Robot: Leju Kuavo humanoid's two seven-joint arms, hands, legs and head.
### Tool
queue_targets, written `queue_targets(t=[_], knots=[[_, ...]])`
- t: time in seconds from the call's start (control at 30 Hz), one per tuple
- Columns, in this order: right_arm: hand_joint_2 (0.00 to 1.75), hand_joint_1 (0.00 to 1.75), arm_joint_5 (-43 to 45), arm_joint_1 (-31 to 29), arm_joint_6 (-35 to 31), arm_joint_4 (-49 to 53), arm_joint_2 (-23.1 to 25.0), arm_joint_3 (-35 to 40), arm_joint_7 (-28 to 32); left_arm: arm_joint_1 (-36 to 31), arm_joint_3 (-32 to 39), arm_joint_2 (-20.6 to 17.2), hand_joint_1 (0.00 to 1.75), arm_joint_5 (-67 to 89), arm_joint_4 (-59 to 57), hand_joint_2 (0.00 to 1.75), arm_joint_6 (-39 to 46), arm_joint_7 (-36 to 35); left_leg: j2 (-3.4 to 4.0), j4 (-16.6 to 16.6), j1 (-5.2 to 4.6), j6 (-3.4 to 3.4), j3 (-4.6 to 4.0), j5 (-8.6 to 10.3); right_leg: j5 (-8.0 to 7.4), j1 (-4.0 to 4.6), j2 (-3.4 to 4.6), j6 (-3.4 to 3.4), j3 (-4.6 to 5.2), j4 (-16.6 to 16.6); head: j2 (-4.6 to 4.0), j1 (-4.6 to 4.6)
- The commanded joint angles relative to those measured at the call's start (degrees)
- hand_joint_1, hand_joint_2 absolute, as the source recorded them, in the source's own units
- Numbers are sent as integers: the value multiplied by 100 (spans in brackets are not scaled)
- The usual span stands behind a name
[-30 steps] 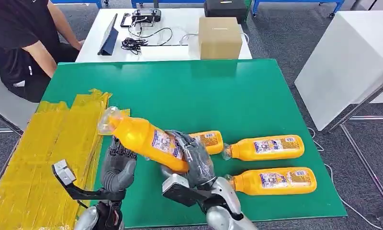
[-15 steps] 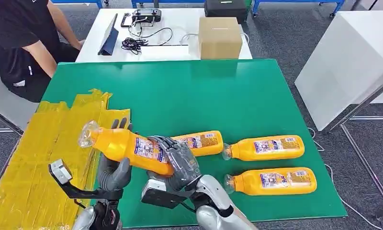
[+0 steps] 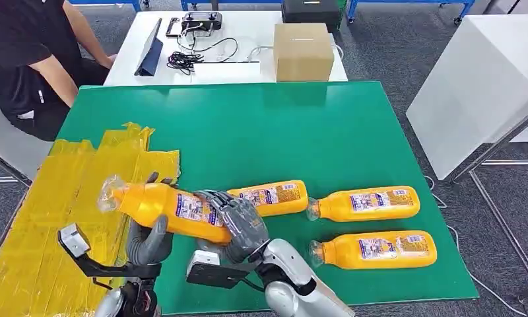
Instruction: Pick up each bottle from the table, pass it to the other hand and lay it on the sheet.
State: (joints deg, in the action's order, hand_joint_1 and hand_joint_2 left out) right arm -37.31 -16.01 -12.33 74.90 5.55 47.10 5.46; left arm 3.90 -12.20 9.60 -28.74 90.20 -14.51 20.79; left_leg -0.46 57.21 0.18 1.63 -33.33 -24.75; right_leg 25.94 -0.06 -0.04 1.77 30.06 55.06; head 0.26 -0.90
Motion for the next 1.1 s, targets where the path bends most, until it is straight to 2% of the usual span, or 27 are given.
queue_targets(t=[0.03, 0.07, 0.1, 0.13, 0.3, 0.37, 0.4, 0.53, 0.63, 0.73, 0.8, 0.9, 0.93, 0.97, 1.07, 1.1], knots=[[175, 171, -61, -178, -42, -506, -55, 229, -95, -165, 156, 87, 175, 80, -213, 175, 126, 132, -2, -6, 2, -4, 13, -1, 1, 2, -4, 0, -15, -9, 0, -2], [175, 150, -61, -178, -42, -506, -55, 229, -95, -165, 156, 87, 175, 80, -213, 175, 126, 132, 0, -7, 3, -5, 16, -2, 1, 4, -3, 0, -18, -11, 0, 0], [175, 42, -64, -170, -69, -495, -41, 217, -111, -179, 188, 78, 175, 87, -214, 175, 158, 144, 2, -8, 6, -7, 23, -4, 3, 6, -3, 0, -26, -14, 0, 0], [175, 0, -104, -139, -148, -443, -53, 195, -163, -179, 255, 96, 175, 229, -192, 175, 406, 231, -1, -7, 4, -6, 21, -4, 4, 4, -5, 0, -23, -12, 0, 0], [175, 0, -162, -119, -193, -390, -82, 177, -214, -192, 304, 78, 175, 322, -140, 175, 554, 292, 3, -4, 3, -5, 13, -4, 2, 3, 0, 1, -14, -7, 0, -2], [175, 0, -50, 40, -427, -271, -85, 16, -91, -169, 418, 144, 175, 691, -70, 175, 1150, 491, 2, -5, 3, -5, 17, -4, 3, 3, -1, 0, -18, -8, 0, 0], [0, 0, -192, 93, -578, -235, -129, -1, -82, -185, 496, 143, 175, 963, -45, 175, 1488, 591, -2, -5, 1, -3, 10, -1, 2, 1, -5, 1, -12, -6, 0, 0], [0, 0, -37, 533, -919, 295, -281, -338, 89, -217, 768, 36, 175, 2104, 170, 175, 2707, 1028, -6, -6, 5, -7, 19, -5, 6, 5, -11, -1, -24, -11, 0, 0], [0, 0, -34, 567, -927, 347, -307, -355, 94, -217, 781, 27, 175, 2106, 213, 175, 2713, 1022, -7, -2, 3, -5, 6, -2, 4, 3, -10, 0, -9, -5, 0, 0], [0, 0, -52, 757, -942, 556, -353, -548, 89, -281, 739, -197, 175, 3953, 262, 175, 4145, 1241, -8, -2, 4, -5, 9, -3, 5, 4, -11, 1, -13, -6, 0, -2], [0, 0, -184, 865, -886, 658, -392, -713, -86, -350, 791, -375, 175, 6028, 194, 175, 5157, 757, -3, -3, 6, -7, 17, -6, 6, 6, -8, 1, -21, -9, 0, -4], [0, 0, -582, 944, -757, 704, -390, -993, -467, -459, 982, -632, 175, 8361, -90, 175, 5451, -371, -6, -7, 2, -5, 8, 2, 1, 2, -9, -1, -9, -7, 0, -2], [0, 0, -596, 929, -758, 696, -412, -1047, -481, -490, 987, -684, 175, 8494, -147, 175, 5450, -455, -6, -9, 2, -7, 16, 0, 3, 1, -9, -2, -16, -8, 0, 0], [175, 0, -1029, 846, -642, 564, -443, -1087, -903, -587, 1023, -782, 175, 9245, -434, 175, 5212, -1021, -5, -11, 2, -9, 22, -1, 3, 2, -8, -2, -22, -10, 0, -2], [175, 0, -1416, 669, -391, 283, -443, -1265, -1221, -981, 841, -1022, 175, 9871, -1289, 175, 4619, -1811, 1, -13, 0, -6, 17, 5, -3, 0, -5, -1, -14, -10, 0, -2], [175, 0, -1416, 655, -391, 277, -458, -1292, -1221, -997, 827, -1028, 175, 9870, -1348, 175, 4618, -1802, -5, -17, -1, -7, 23, 8, -2, -2, -12, -2, -20, -13, 0, 0]])
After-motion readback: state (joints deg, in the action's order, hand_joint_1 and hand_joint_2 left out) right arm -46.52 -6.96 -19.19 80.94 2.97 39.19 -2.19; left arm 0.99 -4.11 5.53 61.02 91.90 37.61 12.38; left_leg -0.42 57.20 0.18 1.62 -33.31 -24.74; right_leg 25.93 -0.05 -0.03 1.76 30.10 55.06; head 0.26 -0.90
